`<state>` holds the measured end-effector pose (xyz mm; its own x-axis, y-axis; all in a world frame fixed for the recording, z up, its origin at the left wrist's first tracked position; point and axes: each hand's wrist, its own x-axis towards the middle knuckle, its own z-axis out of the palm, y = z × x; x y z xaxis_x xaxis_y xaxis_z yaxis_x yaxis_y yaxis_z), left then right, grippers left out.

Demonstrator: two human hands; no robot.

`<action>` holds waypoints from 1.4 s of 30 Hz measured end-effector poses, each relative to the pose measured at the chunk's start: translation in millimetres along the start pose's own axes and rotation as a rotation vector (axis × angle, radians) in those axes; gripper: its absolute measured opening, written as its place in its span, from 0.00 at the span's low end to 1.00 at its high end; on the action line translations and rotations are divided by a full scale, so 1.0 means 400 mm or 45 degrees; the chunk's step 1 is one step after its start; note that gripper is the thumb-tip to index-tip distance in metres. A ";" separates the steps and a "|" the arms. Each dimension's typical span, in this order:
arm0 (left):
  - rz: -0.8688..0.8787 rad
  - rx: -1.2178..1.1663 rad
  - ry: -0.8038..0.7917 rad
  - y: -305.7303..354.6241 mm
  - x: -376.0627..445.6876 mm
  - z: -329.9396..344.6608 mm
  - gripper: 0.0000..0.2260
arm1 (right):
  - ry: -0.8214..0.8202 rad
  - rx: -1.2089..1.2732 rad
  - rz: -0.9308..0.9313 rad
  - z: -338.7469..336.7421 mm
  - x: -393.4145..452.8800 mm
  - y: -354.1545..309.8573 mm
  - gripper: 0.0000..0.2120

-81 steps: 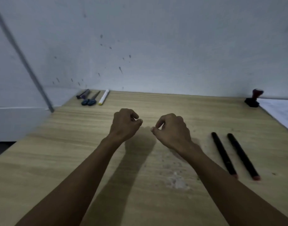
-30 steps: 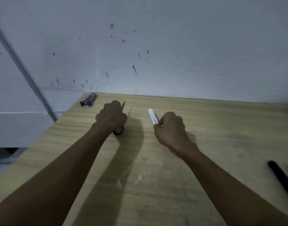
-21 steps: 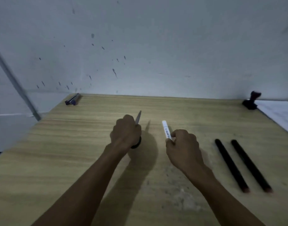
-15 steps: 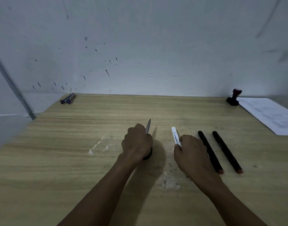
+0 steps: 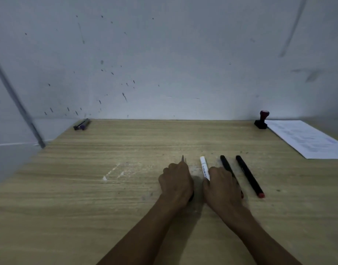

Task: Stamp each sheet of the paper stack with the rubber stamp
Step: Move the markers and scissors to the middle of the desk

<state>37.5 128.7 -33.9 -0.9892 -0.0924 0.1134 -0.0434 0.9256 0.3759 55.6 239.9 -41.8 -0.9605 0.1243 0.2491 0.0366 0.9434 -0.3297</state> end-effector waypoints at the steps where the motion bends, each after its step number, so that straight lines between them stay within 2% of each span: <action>1: 0.006 -0.001 0.008 0.005 -0.001 0.002 0.11 | 0.002 0.011 0.004 0.001 -0.001 0.001 0.10; 5: 0.023 0.009 0.053 0.028 0.013 0.015 0.09 | 0.031 0.054 -0.001 0.006 0.002 0.003 0.11; 11: 0.032 0.051 0.129 0.036 0.021 0.037 0.11 | 0.045 0.109 -0.011 0.007 0.008 0.013 0.11; 17: 0.040 0.051 0.095 0.029 0.016 0.033 0.14 | 0.000 0.154 0.007 0.006 0.012 0.017 0.10; 22: 0.031 0.026 0.055 0.021 0.015 0.029 0.11 | -0.032 0.182 0.010 0.003 0.015 0.022 0.10; 26: 0.038 -0.061 0.046 0.000 0.025 0.015 0.12 | 0.041 0.162 -0.003 -0.012 0.019 0.017 0.11; 31: 0.064 -0.110 0.187 -0.082 0.061 -0.013 0.17 | 0.150 0.195 -0.132 -0.030 0.037 -0.029 0.18; 36: 0.014 -0.225 0.303 -0.206 0.108 -0.082 0.17 | 0.033 0.311 -0.283 0.010 0.059 -0.142 0.23; 42: -0.081 -0.230 0.332 -0.407 0.180 -0.166 0.17 | -0.063 0.396 -0.403 0.091 0.096 -0.309 0.21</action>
<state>-17.2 -53.1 -26.1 -0.9152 -0.2606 0.3074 -0.0555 0.8370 0.5443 4.2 117.0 -24.6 -0.9233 -0.1775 0.3405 -0.3386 0.7945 -0.5041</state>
